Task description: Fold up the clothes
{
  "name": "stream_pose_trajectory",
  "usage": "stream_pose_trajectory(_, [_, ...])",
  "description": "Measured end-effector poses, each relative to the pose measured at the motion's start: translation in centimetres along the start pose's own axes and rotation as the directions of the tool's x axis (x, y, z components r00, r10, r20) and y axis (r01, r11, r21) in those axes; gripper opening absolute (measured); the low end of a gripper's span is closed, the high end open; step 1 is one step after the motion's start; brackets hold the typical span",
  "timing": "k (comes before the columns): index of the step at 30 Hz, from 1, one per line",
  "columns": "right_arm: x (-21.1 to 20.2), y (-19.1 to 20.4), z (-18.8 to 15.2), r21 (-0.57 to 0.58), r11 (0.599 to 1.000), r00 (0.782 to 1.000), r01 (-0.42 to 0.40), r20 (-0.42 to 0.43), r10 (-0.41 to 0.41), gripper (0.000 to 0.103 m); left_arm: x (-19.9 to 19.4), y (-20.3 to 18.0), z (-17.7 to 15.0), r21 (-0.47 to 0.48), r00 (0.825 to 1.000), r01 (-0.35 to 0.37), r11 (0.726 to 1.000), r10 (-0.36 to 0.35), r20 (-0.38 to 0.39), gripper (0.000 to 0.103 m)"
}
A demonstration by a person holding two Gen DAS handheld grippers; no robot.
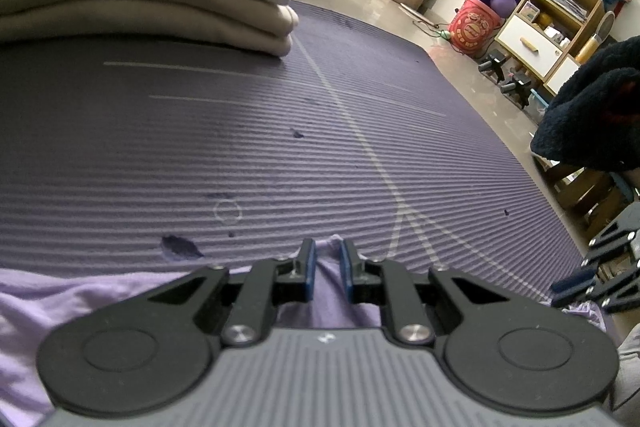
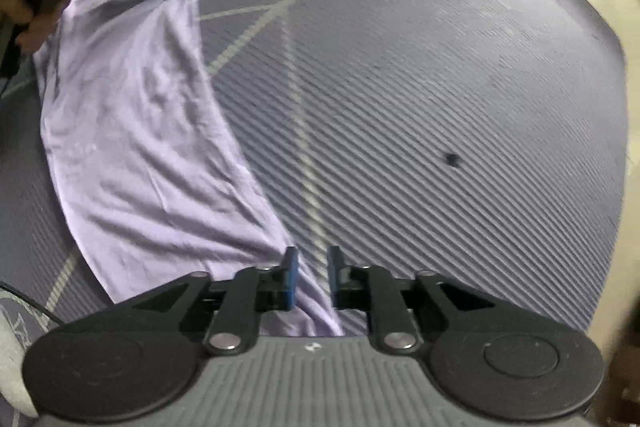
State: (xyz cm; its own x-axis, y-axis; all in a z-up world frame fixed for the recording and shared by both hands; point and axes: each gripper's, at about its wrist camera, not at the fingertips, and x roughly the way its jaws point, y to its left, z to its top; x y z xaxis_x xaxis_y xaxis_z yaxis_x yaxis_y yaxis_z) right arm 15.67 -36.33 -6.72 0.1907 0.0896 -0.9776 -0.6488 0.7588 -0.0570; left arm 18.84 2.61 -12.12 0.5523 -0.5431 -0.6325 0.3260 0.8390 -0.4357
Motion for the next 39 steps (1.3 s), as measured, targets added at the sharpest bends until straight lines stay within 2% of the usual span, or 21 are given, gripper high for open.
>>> stream_pose_trajectory(2, [-0.5, -0.7, -1.4, -0.002, 1.0, 0.999, 0.014, -0.037, -0.014, 0.026, -0.2, -0.3, 0.0, 0.009, 1.0, -0.001, 1.0, 0.001, 0.0, 0.025])
stream_pose_trajectory(5, [-0.9, -1.7, -3.6, -0.014, 0.999, 0.995, 0.035, -0.094, -0.036, 0.026, -0.4, -0.8, -0.1, 0.033, 1.0, -0.008, 0.999, 0.008, -0.002, 0.03])
stream_pose_trajectory(9, [-1.3, -3.6, -6.8, 0.001, 0.999, 0.986, 0.037, -0.164, -0.037, 0.026, -0.9, -1.5, -0.2, 0.053, 1.0, -0.013, 0.999, 0.013, 0.003, 0.03])
stream_pose_trajectory(12, [-1.2, -5.8, -9.5, 0.023, 0.997, 0.973, 0.071, -0.22, -0.064, 0.026, -1.0, -1.8, -0.2, 0.06, 1.0, -0.016, 0.998, 0.016, 0.006, 0.031])
stream_pose_trajectory(16, [-1.1, -8.0, -11.3, 0.101, 0.992, 0.973, 0.078, -0.224, -0.054, 0.026, -0.8, -2.0, -0.5, 0.077, 0.999, -0.03, 0.997, 0.031, -0.009, 0.031])
stream_pose_trajectory(20, [-0.1, -8.8, -12.2, 0.156, 0.987, 0.978, 0.034, -0.208, -0.001, 0.026, -0.4, -2.3, -0.7, 0.097, 0.999, -0.042, 0.994, 0.045, -0.024, 0.032])
stream_pose_trajectory(22, [0.5, -9.0, -12.4, 0.191, 0.981, 0.98, 0.02, -0.198, 0.019, 0.022, -0.3, -2.5, -0.8, 0.109, 0.998, -0.047, 0.993, 0.05, -0.023, 0.032])
stream_pose_trajectory(23, [0.4, -9.3, -12.5, 0.218, 0.976, 0.982, 0.009, -0.187, 0.032, 0.014, -0.3, -2.5, -0.8, 0.112, 0.998, -0.048, 0.993, 0.051, -0.023, 0.032])
stream_pose_trajectory(24, [0.2, -9.5, -12.6, 0.232, 0.973, 0.983, 0.01, -0.178, 0.032, 0.002, -0.3, -2.5, -0.9, 0.117, 0.998, -0.051, 0.992, 0.054, -0.022, 0.032])
stream_pose_trajectory(28, [0.0, -10.5, -13.5, 0.27, 0.956, 0.973, 0.115, -0.225, -0.053, 0.001, -0.3, -2.8, -1.1, 0.134, 0.997, -0.076, 0.988, 0.079, -0.011, 0.032])
stream_pose_trajectory(31, [0.1, -10.5, -13.5, 0.289, 0.948, 0.967, 0.131, -0.25, -0.057, 0.004, -0.3, -2.9, -1.2, 0.14, 0.996, -0.088, 0.986, 0.09, -0.006, 0.032])
stream_pose_trajectory(33, [-0.2, -10.3, -12.9, 0.286, 0.948, 0.968, 0.141, -0.242, -0.071, 0.018, -0.4, -2.8, -1.2, 0.14, 0.996, -0.09, 0.986, 0.092, -0.005, 0.032])
stream_pose_trajectory(35, [-0.5, -10.3, -12.5, 0.289, 0.946, 0.97, 0.149, -0.227, -0.083, 0.028, -0.5, -2.7, -1.1, 0.132, 0.996, -0.088, 0.987, 0.09, -0.005, 0.032])
stream_pose_trajectory(39, [-1.5, -9.1, -11.2, 0.239, 0.96, 0.978, 0.145, -0.182, -0.103, 0.031, -0.9, -2.6, -0.9, 0.127, 0.996, -0.089, 0.988, 0.089, 0.004, 0.032])
